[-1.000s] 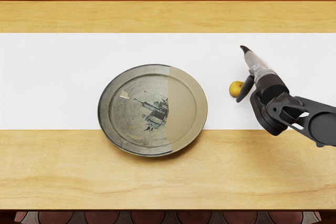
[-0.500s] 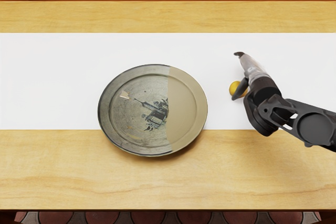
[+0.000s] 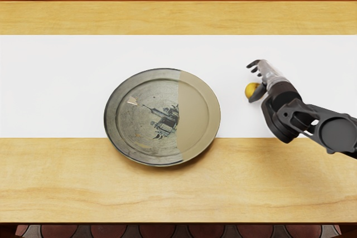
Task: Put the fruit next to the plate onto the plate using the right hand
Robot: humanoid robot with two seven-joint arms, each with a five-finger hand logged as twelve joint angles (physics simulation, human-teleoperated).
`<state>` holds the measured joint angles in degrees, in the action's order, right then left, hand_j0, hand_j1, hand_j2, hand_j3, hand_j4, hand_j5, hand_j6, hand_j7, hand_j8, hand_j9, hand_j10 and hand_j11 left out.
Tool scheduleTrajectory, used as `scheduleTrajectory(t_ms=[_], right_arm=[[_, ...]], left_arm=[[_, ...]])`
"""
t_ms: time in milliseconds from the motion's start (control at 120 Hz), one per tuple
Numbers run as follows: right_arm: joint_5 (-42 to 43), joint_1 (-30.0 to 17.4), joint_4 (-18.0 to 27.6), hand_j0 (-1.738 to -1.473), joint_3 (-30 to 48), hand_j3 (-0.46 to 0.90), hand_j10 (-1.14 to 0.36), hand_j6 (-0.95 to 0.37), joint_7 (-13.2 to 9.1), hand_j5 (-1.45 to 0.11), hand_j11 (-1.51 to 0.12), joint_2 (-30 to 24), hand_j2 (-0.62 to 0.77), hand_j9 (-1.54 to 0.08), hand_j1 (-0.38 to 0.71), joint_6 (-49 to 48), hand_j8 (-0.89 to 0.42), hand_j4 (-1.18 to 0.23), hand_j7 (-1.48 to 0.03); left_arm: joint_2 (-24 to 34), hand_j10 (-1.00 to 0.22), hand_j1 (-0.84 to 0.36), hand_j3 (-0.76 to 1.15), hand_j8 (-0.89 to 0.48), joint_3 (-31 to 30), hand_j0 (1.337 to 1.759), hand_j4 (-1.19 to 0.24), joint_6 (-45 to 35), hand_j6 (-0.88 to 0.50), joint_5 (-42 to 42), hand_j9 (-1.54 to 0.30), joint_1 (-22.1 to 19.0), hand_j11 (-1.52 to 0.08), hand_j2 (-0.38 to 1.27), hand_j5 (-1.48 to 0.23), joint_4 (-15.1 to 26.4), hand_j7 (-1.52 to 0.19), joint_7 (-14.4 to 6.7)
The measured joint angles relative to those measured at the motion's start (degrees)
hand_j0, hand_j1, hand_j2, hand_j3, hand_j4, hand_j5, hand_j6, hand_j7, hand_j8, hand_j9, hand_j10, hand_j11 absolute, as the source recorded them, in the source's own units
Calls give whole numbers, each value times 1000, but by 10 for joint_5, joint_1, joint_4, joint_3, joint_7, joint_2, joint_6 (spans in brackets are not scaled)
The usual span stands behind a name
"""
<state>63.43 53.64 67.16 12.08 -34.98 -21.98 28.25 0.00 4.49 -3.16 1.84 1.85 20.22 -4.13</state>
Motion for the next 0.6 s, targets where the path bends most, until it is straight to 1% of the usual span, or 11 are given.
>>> scheduleTrajectory(t_ms=[450,483,533,600], right_arm=[[-7,-1,1,-1658,4,0,-465,-468,0,-610,-611,-9,-43,-611,198,-13,-465,-465,-606],[-12,-1,1,-1658,4,0,-478,-481,0,-625,-628,-9,-43,-627,214,-14,-458,-479,-623],[-24,1,1,-1657,4,-1,-506,-496,-1,-652,-659,-9,-34,-659,244,-18,-406,-510,-656],[-32,2,1,-1655,4,-1,-542,-471,-1,-669,-684,-9,-4,-685,258,-21,-380,-550,-690]], left_arm=[[0,-17,328,0,-17,0,1658,-17,0,-17,0,-23,-1,-23,3,-23,0,-23,0],[0,-17,328,0,-17,0,1658,-17,0,-17,0,-23,-1,-23,3,-23,0,-23,0],[0,-17,328,0,-17,0,1658,-17,0,-17,0,-23,-1,-23,3,-23,0,-23,0],[0,-17,328,0,-17,0,1658,-17,0,-17,0,-23,-1,-23,3,-23,0,-23,0]])
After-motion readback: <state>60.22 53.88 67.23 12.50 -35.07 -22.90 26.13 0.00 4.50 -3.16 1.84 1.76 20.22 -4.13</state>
